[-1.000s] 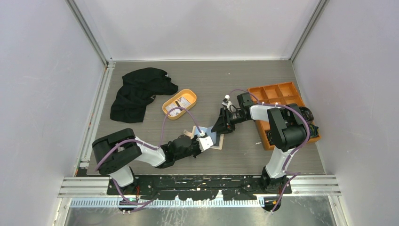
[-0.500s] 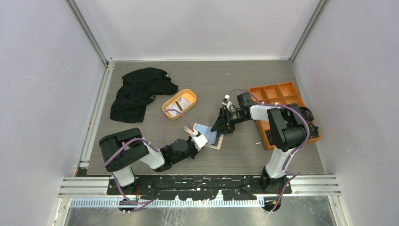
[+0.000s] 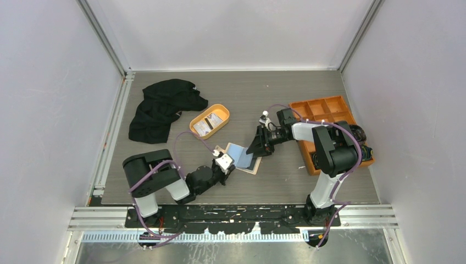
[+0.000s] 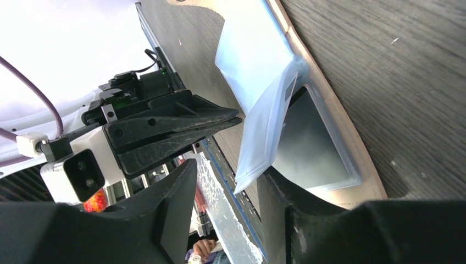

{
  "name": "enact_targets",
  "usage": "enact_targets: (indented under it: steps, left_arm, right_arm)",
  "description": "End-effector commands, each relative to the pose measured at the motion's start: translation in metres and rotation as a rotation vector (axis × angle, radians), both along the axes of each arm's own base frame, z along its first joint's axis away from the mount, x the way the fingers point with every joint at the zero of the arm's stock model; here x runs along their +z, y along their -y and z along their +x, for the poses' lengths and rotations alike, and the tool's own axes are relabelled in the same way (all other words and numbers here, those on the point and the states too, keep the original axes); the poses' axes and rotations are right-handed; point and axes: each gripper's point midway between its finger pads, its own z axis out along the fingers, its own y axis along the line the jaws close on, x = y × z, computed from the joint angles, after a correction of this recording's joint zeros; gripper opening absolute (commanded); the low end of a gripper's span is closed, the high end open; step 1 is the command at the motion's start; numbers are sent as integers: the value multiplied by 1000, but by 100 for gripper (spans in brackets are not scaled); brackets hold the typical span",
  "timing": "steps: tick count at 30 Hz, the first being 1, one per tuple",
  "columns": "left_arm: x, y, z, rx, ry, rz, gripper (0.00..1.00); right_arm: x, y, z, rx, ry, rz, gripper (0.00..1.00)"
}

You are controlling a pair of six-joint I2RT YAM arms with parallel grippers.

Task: Put the credit cards into the card holder
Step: Turn over the card slot in the card holder.

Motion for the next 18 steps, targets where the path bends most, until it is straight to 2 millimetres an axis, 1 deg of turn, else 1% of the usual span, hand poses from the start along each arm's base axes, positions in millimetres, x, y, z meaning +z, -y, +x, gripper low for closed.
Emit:
enact_targets:
  steps: [1, 3, 5, 6, 9, 11, 14, 16, 18]
  left_arm:
    - [36, 0, 5, 43, 33, -151, 0]
    - [38, -6, 2, 53, 14, -163, 0]
    - [44, -10, -2, 60, -11, -177, 4]
    - [50, -12, -3, 65, -28, -195, 8]
    - [56, -20, -8, 108, -125, -200, 23]
    - [58, -27, -13, 142, -223, -159, 31]
    - [70, -40, -22, 166, -299, -104, 45]
    - [77, -49, -28, 177, -325, -132, 55]
    - [84, -55, -34, 185, -353, -190, 63]
  right_arm:
    - [16, 1, 15, -20, 73, 13, 48]
    - [15, 2, 16, -28, 75, 10, 46]
    - [12, 0, 21, -43, 74, 1, 44]
    - [11, -1, 23, -48, 76, -10, 43]
    - [6, -5, 30, -53, 96, -56, 40]
    - [5, -5, 34, -52, 131, -98, 36]
    - [0, -6, 34, -30, 166, -158, 31]
    - [-1, -9, 33, 5, 175, -178, 25]
    - [-1, -9, 34, 34, 194, -213, 20]
